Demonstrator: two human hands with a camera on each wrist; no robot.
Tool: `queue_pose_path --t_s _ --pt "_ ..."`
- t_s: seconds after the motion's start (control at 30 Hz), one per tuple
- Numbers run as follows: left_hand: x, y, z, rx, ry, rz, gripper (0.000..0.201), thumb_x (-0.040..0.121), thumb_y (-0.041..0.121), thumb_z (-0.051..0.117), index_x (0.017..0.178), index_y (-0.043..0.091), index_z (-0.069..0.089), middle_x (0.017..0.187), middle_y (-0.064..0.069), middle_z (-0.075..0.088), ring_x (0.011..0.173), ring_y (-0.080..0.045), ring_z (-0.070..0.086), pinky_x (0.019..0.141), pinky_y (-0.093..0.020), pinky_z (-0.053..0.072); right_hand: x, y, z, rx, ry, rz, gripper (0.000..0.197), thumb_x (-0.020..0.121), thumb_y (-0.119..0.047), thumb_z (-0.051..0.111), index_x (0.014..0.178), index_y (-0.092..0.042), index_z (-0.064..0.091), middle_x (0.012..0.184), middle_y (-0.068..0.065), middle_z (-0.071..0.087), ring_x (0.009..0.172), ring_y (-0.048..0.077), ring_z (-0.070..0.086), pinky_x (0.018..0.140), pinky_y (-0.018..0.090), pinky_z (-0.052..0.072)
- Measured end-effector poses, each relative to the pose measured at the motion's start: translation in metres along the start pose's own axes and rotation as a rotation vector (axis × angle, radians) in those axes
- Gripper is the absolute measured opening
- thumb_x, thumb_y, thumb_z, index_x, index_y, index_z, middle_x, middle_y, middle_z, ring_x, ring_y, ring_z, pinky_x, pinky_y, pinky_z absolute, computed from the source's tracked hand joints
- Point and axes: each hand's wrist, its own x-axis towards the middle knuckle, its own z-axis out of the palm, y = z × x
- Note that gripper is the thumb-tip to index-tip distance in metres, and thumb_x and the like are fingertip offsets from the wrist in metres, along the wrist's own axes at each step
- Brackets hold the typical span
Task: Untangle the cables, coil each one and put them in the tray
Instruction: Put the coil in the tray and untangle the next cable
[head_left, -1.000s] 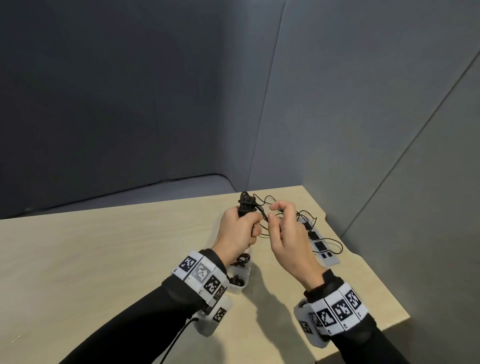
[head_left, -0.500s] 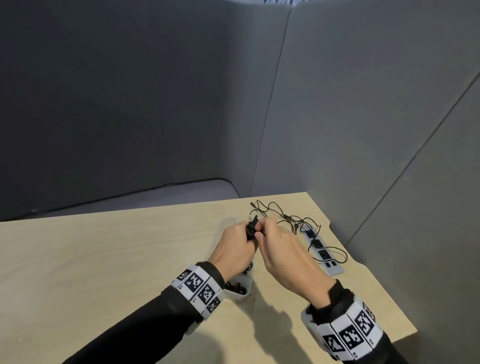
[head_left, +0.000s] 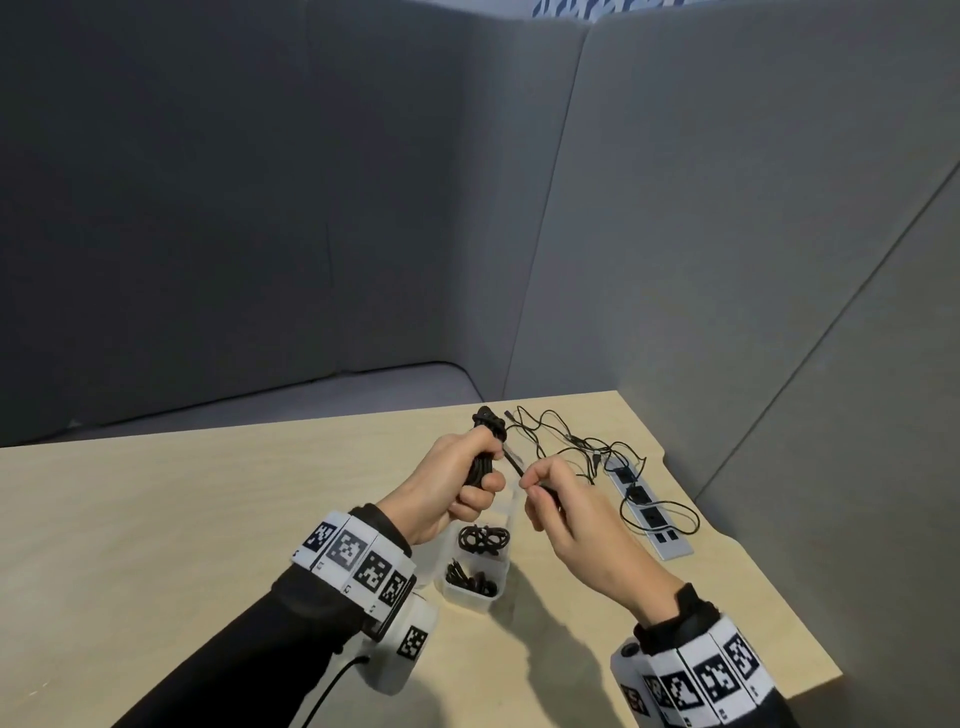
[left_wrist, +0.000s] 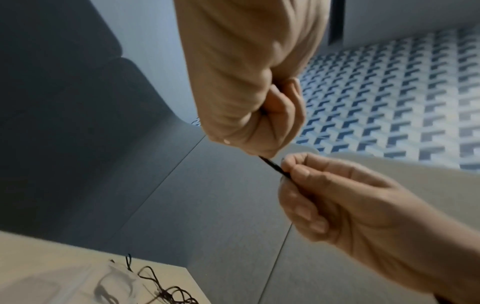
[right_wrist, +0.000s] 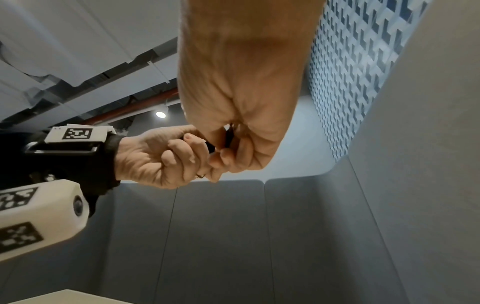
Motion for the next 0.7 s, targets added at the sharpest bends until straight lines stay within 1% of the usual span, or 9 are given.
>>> queue_pose_path --t_s 0.07,0.13,0.23,0.33,0.4,0.47,0.57,0.63,0.7 --pt "0.0 0.0 -0.002 -0.001 0.0 0.001 0.011 0.09 0.017 0.036 0.08 0.017 0.032 0.055 0.0 0.04 0.037 -0.006 0.022 0.035 -0.012 0.011 -0.003 -0.002 0.002 -0.012 -0.005 -0.019 0.007 0.1 -0.022 0.039 0.101 -0.027 0.043 0.07 -0.001 0.058 0.061 0.01 0.047 0.058 0.022 0.036" --pt "-0.002 0.001 -0.003 0.039 -0.002 0.021 0.011 0.092 0.014 0.036 0.081 0.014 0.034 0.062 -0.004 0.045 0.038 -0.007 0.027 0.034 -0.013 0.013 -0.007 -0.006 0.007 -0.029 -0.015 -0.047 0.007 0.099 -0.019 0.041 0.103 -0.022 0.045 0.073 -0.004 0.057 0.063 0.007 0.048 0.059 0.016 0.035" --pt "-0.003 0.0 -0.005 0.221 0.023 0.088 0.014 0.096 0.014 0.045 0.086 0.012 0.036 0.078 -0.006 0.055 0.045 -0.008 0.04 0.036 -0.015 0.024 -0.014 -0.011 0.012 -0.078 -0.103 -0.084 0.017 0.098 -0.017 0.038 0.115 -0.02 0.043 0.089 -0.006 0.054 0.074 0.001 0.047 0.067 0.012 0.036" --pt "-0.005 -0.005 -0.007 0.372 0.046 0.141 0.013 0.095 0.015 0.052 0.09 0.013 0.04 0.079 -0.004 0.063 0.049 -0.009 0.045 0.042 -0.017 0.03 -0.014 -0.011 0.012 -0.125 -0.153 -0.134 0.03 0.094 -0.008 0.041 0.12 -0.023 0.043 0.104 -0.003 0.053 0.087 0.003 0.049 0.078 0.015 0.04" --pt "-0.008 -0.008 -0.006 0.521 0.046 0.199 0.007 0.094 0.013 0.054 0.095 0.011 0.048 0.065 0.003 0.063 0.045 -0.006 0.045 0.044 -0.017 0.033 -0.009 -0.012 0.008 -0.237 -0.098 -0.267 0.036 0.09 -0.003 0.053 0.116 -0.026 0.046 0.103 -0.007 0.053 0.085 -0.003 0.044 0.075 0.01 0.036" --pt "-0.01 -0.014 -0.005 0.712 0.039 0.268 0.009 0.092 0.008 0.054 0.098 0.015 0.056 0.054 0.008 0.056 0.045 -0.005 0.047 0.05 -0.018 0.04 -0.005 -0.013 0.003 -0.337 -0.085 -0.383 0.033 0.088 -0.004 0.061 0.109 -0.027 0.05 0.099 -0.008 0.05 0.083 0.003 0.046 0.068 0.012 0.037" --pt "-0.015 -0.014 -0.005 0.817 -0.038 0.32 0.03 0.088 0.0 0.048 0.096 0.027 0.06 0.066 0.01 0.058 0.052 -0.007 0.051 0.06 -0.02 0.045 -0.001 -0.018 -0.008 -0.229 -0.091 -0.404 0.017 0.094 -0.014 0.054 0.105 -0.026 0.054 0.099 0.0 0.048 0.082 0.016 0.051 0.068 0.028 0.049" --pt "-0.018 -0.008 -0.008 0.755 -0.089 0.333 0.026 0.093 0.003 0.048 0.103 0.022 0.062 0.07 0.011 0.057 0.053 -0.005 0.049 0.057 -0.014 0.043 0.002 -0.017 -0.011 -0.166 0.012 -0.442 0.012 0.092 -0.018 0.06 0.102 -0.021 0.066 0.093 0.002 0.048 0.079 0.012 0.047 0.068 0.025 0.045" --pt "-0.019 -0.002 -0.01 0.741 -0.128 0.344 0.021 0.097 0.01 0.048 0.111 0.014 0.063 0.07 0.012 0.056 0.052 -0.002 0.047 0.053 -0.009 0.039 0.004 -0.013 -0.01 -0.025 0.108 -0.395 0.013 0.088 -0.018 0.066 0.099 -0.017 0.073 0.09 -0.001 0.05 0.082 0.009 0.047 0.071 0.02 0.041"
